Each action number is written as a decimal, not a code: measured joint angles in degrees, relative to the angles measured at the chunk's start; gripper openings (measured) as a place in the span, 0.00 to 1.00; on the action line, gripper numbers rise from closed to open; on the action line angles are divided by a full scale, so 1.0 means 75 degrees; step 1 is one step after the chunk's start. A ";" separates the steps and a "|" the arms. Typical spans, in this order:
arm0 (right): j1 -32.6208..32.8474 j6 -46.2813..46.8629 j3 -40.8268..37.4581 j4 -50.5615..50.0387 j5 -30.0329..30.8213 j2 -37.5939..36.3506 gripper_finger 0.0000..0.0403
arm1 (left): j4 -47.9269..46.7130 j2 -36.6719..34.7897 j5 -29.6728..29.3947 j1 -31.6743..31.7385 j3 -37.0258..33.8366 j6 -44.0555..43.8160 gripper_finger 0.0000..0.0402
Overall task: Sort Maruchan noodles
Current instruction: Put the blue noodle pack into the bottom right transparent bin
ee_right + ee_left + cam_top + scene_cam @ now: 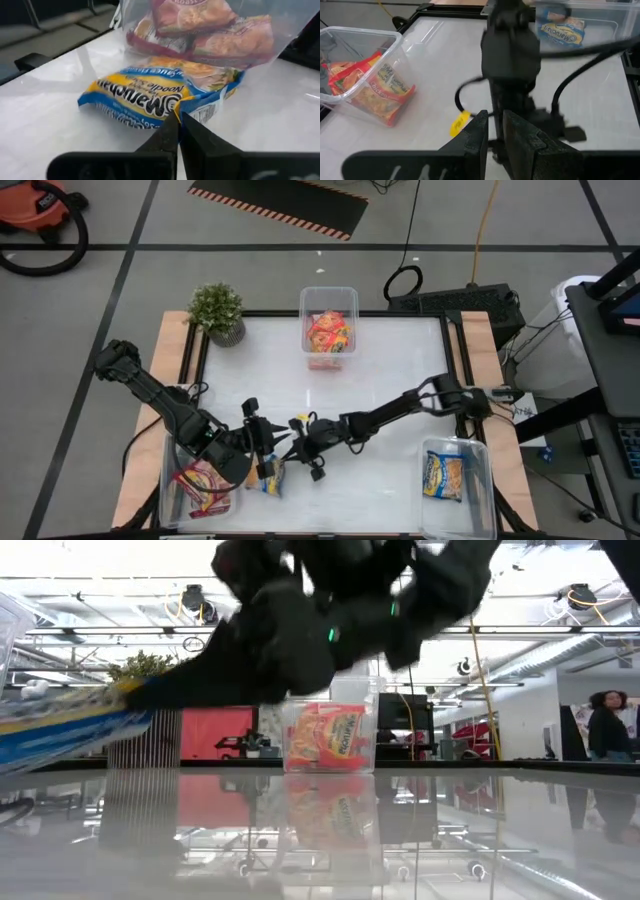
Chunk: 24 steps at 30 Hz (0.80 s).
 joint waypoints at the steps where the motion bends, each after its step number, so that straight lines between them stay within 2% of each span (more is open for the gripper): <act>1: 0.0003 -0.0130 0.0000 -0.0346 0.0108 -0.0202 0.01 | -0.0003 0.0000 -0.0003 -0.0020 0.0000 -0.0006 0.16; 5: 0.0057 -0.0501 -0.0109 -0.1478 0.0583 -0.1087 0.00 | -0.0001 0.0000 0.0000 -0.0042 0.0000 -0.0031 0.16; 12: 0.0270 -0.0991 -0.0743 -0.2681 0.1424 -0.2658 0.00 | 0.0013 0.0000 -0.0003 -0.0033 0.0000 -0.0043 0.16; 24: 0.0657 -0.1251 -0.2971 -0.2466 0.2751 -0.5852 0.00 | 0.0365 0.0134 -0.0022 -0.0021 0.0009 -0.0123 0.16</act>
